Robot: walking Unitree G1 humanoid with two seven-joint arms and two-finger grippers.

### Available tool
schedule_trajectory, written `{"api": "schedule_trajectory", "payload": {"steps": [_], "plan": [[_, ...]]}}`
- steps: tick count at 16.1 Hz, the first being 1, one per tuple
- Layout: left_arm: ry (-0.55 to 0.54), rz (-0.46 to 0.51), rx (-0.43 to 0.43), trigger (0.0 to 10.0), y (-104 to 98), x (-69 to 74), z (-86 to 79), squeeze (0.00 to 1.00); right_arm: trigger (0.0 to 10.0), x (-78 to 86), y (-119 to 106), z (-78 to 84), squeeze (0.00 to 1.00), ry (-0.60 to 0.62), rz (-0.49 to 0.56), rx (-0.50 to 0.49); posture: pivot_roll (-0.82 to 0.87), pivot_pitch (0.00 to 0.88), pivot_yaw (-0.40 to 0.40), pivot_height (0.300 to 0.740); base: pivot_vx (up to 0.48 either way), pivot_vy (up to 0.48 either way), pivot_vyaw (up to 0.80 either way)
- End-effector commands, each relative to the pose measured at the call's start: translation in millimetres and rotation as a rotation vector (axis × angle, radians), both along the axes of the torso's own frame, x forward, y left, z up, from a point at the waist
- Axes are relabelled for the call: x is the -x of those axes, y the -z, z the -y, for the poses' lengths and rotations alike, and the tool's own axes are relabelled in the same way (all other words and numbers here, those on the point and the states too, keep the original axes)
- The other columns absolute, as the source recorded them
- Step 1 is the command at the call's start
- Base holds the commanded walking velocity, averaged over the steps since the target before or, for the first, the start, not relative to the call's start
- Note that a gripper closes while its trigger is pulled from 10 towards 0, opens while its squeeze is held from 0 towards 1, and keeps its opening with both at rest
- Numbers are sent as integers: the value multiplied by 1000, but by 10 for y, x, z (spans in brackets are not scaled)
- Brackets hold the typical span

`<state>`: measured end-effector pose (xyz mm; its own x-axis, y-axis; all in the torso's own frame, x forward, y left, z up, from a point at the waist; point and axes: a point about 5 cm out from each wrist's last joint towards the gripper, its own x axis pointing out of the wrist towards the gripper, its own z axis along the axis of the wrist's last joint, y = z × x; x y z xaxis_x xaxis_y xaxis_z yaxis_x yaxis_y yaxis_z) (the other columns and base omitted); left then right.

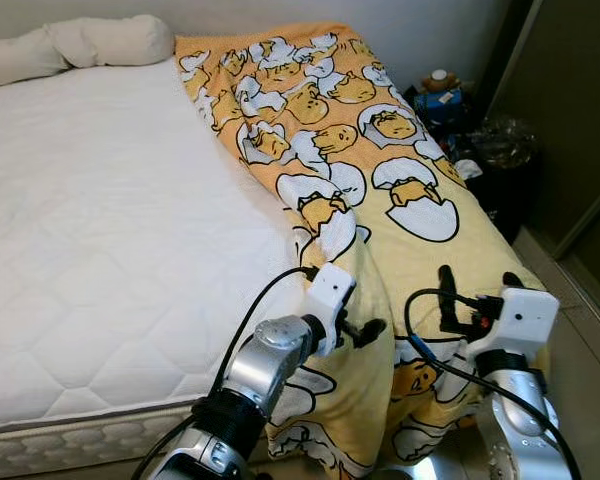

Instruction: Clean up the room

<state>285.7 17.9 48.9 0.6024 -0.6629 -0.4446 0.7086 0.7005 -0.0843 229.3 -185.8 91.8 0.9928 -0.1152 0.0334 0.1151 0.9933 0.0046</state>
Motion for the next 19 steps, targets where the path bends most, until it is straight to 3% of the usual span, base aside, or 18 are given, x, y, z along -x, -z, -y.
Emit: {"api": "schedule_trajectory", "payload": {"steps": [1,4,19], "plan": [[10,97,-136,10000,54,-33,-59,0,10000,-36,-34,-34,0,-9,5,4,-278,50,81,736,0,0,0],[-46,99,-159,10000,111,-45,-118,0,10000,-72,-29,-50,0,-20,3,5,-270,41,81,736,0,0,0],[-46,99,-159,10000,111,-45,-118,0,10000,-72,-29,-50,0,-20,3,5,-270,41,81,736,0,0,0]]}}
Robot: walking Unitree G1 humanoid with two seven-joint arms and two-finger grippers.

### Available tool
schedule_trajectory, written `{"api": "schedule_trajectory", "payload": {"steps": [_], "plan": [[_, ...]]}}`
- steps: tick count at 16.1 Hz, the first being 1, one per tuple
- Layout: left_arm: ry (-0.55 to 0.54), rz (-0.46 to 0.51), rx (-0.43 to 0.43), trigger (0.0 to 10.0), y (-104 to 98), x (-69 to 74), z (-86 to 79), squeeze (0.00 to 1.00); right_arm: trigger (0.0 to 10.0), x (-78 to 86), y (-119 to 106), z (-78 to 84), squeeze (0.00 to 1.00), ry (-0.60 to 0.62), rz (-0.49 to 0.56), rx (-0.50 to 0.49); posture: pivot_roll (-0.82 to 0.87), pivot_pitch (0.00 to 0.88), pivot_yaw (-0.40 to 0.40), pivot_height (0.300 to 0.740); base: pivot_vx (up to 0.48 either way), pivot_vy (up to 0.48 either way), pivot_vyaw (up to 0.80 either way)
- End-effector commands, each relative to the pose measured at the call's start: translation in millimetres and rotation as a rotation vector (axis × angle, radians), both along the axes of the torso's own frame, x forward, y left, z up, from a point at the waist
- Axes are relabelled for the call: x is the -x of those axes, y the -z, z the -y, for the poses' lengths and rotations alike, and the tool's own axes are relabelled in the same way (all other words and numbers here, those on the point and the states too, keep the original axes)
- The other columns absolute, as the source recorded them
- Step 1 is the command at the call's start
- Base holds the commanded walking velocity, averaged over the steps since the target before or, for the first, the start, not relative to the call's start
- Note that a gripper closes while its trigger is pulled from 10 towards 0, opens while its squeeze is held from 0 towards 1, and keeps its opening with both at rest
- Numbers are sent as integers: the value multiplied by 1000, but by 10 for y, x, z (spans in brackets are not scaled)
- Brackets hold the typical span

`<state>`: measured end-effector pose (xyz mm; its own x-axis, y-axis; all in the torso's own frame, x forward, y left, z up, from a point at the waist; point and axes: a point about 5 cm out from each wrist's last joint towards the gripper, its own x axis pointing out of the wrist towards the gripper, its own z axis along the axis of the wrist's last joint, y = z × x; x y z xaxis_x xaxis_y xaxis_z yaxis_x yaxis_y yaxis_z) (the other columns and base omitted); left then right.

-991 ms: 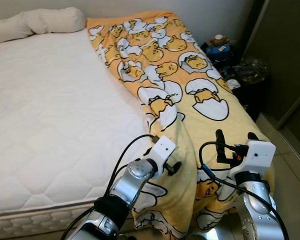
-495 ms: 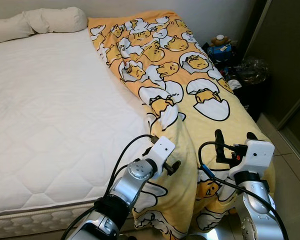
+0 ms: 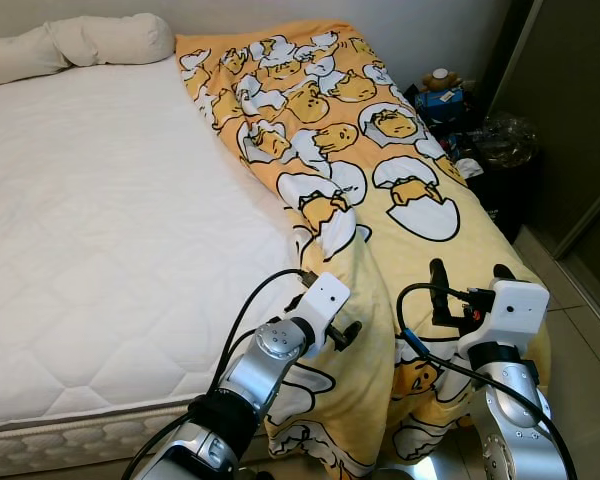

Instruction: Clean up the room

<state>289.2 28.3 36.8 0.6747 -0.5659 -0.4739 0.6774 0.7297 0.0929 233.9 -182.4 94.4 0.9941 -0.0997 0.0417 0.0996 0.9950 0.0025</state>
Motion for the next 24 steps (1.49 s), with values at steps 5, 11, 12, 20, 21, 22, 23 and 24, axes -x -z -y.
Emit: {"api": "schedule_trajectory", "payload": {"steps": [5,11,12,20,21,22,23,24], "plan": [[-416,271,255,10000,-684,-569,-650,0,10000,70,264,-40,0,-84,-127,-3,-235,35,73,736,0,0,0],[-293,132,148,10000,-399,-449,-370,0,10000,94,286,-72,0,-153,-139,12,-242,42,74,736,0,0,0],[-257,83,106,10000,-294,-402,-316,0,10000,93,273,-102,0,-183,-136,13,-242,42,74,736,0,0,0],[-231,-200,334,10000,-220,-319,-17,0,10000,206,298,-113,0,-249,-168,21,-265,54,82,736,0,0,0],[-221,-201,324,10000,-212,-313,-11,0,10000,206,301,-116,0,-250,-169,19,-265,54,81,736,0,0,0],[-184,-227,301,10000,-164,-266,25,0,10000,199,305,-131,0,-252,-172,14,-265,54,83,736,0,0,0],[-172,-232,286,10000,-142,-248,37,0,10000,195,304,-136,0,-253,-172,13,-264,54,82,736,0,0,0],[-146,-240,262,10000,-110,-215,60,0,10000,188,301,-142,0,-254,-171,11,-263,54,81,736,0,0,0]]}}
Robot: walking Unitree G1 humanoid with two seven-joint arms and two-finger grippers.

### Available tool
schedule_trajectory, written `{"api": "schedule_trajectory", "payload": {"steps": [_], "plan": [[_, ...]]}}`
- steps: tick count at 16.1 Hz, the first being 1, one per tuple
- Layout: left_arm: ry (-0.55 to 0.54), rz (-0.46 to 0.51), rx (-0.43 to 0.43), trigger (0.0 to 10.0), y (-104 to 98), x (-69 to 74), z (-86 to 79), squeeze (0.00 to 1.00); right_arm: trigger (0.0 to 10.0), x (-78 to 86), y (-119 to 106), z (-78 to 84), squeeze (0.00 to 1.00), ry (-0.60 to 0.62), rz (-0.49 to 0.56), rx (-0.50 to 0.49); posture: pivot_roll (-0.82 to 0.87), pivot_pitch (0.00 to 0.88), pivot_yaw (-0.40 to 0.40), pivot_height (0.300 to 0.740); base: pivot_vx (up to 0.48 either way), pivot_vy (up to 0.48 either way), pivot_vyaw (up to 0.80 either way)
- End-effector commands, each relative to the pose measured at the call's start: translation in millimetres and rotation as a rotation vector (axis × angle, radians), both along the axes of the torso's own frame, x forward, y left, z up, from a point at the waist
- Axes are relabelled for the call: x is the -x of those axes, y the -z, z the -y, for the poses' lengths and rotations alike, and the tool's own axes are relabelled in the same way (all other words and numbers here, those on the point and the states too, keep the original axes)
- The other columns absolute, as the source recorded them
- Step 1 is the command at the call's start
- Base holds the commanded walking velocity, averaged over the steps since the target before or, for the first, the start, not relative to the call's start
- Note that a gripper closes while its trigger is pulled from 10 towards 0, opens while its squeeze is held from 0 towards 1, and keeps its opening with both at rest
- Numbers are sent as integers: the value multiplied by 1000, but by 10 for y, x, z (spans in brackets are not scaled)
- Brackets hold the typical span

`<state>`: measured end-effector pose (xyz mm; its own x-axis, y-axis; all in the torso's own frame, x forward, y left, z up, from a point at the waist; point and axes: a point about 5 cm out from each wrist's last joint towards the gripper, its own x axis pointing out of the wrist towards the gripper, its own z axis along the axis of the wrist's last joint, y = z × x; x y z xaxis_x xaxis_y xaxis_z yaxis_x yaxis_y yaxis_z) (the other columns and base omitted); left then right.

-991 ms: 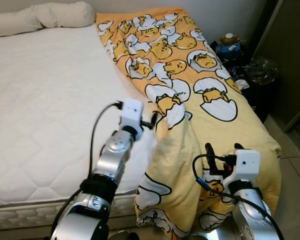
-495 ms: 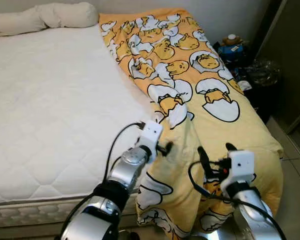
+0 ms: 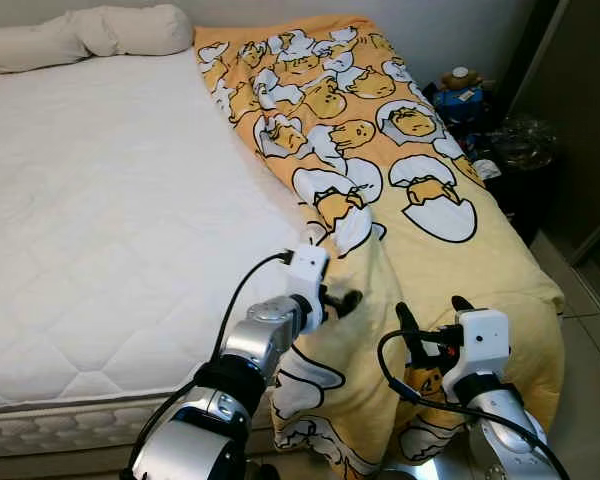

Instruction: Clean up the room

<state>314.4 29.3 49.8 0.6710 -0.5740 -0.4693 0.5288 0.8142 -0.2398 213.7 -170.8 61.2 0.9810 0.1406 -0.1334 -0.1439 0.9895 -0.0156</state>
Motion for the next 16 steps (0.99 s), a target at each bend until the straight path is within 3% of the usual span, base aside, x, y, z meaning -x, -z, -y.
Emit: {"api": "schedule_trajectory", "payload": {"steps": [1,3,4,7,11,16], "plan": [[68,22,-44,10000,42,66,94,0,10000,-24,-36,-29,0,-12,5,-13,-261,53,79,736,0,0,0],[125,80,-97,10000,80,122,147,0,10000,-44,-44,-33,0,-15,8,-12,-261,52,78,736,0,0,0],[155,106,-107,0,114,168,185,0,10000,-64,-58,-38,0,-19,14,-10,-263,50,77,736,0,0,0],[141,139,-109,0,155,198,215,0,10000,-98,-75,-35,0,-27,21,-5,-261,40,73,736,0,0,0],[48,130,-42,0,118,129,195,0,10000,-129,-77,-36,0,-35,21,0,-261,28,74,736,0,0,0],[-126,68,55,0,79,-3,54,0,10000,-135,-59,-59,0,-43,15,-1,-259,20,74,736,0,0,0]]}}
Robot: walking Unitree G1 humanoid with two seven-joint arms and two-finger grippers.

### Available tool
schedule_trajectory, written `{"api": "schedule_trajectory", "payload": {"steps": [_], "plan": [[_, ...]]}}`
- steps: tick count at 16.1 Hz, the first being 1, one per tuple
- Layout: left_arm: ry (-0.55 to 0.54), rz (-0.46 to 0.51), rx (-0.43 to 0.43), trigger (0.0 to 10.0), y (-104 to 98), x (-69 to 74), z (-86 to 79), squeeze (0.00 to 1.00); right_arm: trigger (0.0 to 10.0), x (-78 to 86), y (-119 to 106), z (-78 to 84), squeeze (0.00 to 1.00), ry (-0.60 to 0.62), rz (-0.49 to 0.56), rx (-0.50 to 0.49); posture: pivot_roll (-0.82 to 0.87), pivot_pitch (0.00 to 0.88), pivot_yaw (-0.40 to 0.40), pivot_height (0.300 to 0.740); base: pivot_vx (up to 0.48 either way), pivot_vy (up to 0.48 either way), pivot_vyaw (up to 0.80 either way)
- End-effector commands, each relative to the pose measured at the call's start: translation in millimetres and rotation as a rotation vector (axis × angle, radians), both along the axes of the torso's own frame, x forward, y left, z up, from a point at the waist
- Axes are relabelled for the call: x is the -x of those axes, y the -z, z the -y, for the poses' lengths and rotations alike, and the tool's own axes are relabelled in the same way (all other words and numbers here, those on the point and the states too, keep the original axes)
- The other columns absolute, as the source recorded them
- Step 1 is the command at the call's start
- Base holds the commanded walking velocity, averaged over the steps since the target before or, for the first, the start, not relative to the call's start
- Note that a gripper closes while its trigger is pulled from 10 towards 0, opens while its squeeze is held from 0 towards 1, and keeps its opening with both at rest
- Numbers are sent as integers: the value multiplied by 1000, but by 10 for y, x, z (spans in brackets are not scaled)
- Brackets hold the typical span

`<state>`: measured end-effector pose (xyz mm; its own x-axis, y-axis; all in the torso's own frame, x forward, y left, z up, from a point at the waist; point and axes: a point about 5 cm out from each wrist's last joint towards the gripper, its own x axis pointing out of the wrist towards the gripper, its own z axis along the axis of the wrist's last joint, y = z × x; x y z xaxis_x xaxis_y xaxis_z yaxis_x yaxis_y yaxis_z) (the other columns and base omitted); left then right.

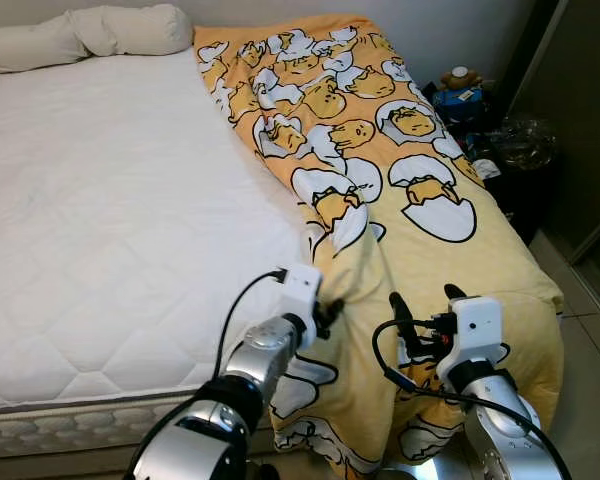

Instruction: Clean up the room

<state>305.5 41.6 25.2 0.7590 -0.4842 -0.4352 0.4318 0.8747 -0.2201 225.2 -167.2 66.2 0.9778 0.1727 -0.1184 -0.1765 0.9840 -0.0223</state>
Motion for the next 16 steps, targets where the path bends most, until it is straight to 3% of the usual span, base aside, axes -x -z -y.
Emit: {"api": "schedule_trajectory", "payload": {"steps": [1,4,7,8,9,10,13,16], "plan": [[-3,21,55,0,-169,-97,170,0,10000,-20,-6,-26,0,-10,-1,-5,-259,20,74,736,0,0,0],[-7,33,36,0,-182,-125,133,0,10000,-25,-1,-43,0,-11,-4,-7,-251,28,74,736,0,0,0],[-53,89,32,0,-318,-270,8,0,10000,-41,-3,-56,0,-14,-2,-10,-246,31,72,736,0,0,0],[-88,125,18,0,-416,-374,-103,0,10000,-46,-3,-59,0,-15,-2,-10,-241,32,71,736,0,0,0],[-88,125,18,0,-416,-374,-103,0,10000,-46,-3,-59,0,-15,-2,-10,-241,32,71,736,0,0,0],[-136,161,-7,0,-516,-484,-266,0,10000,-53,-1,-60,0,-15,-3,-10,-239,32,70,736,0,0,0],[-219,189,-78,0,-589,-593,-567,0,10000,-65,0,-68,0,-19,-3,-12,-236,33,68,736,0,0,0],[-146,201,-70,0,-605,-587,-511,0,10000,-64,2,-70,0,-21,-4,-13,-235,34,68,736,0,0,0]]}}
